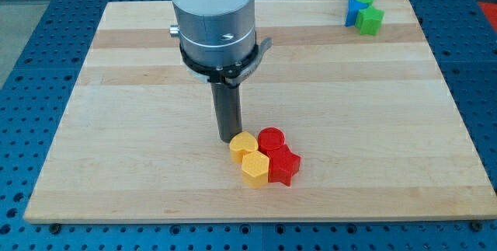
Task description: Move your arm at the top right
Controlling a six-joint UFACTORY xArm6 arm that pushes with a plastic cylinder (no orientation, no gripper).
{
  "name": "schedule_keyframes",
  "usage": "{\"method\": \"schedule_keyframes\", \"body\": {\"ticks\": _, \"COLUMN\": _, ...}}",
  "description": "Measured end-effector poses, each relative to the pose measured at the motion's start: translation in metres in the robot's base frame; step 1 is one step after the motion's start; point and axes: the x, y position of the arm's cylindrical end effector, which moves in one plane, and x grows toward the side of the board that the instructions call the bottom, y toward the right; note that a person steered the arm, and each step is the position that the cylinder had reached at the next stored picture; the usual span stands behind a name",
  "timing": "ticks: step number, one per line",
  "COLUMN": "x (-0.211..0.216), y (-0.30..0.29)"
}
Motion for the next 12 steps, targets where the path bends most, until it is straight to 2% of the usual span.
{"method": "schedule_keyframes", "body": {"ticks": 1, "x": -0.023, "y": -0.015}}
{"method": "schedule_keyframes", "body": {"ticks": 3, "x": -0.030, "y": 0.001}}
{"method": "schedule_keyframes", "body": {"ticks": 4, "x": -0.030, "y": 0.073}}
{"method": "schedule_keyframes", "body": {"ticks": 6, "x": -0.033, "y": 0.254}}
{"method": "schedule_keyframes", "body": {"ticks": 7, "x": -0.071, "y": 0.326}}
{"method": "schedule_keyframes", "body": {"ticks": 8, "x": -0.128, "y": 0.384}}
{"method": "schedule_keyframes", "body": {"ticks": 9, "x": -0.146, "y": 0.388}}
{"method": "schedule_keyframes", "body": {"ticks": 10, "x": -0.204, "y": 0.387}}
{"method": "schedule_keyframes", "body": {"ticks": 11, "x": -0.278, "y": 0.379}}
{"method": "schedule_keyframes", "body": {"ticks": 12, "x": -0.314, "y": 0.373}}
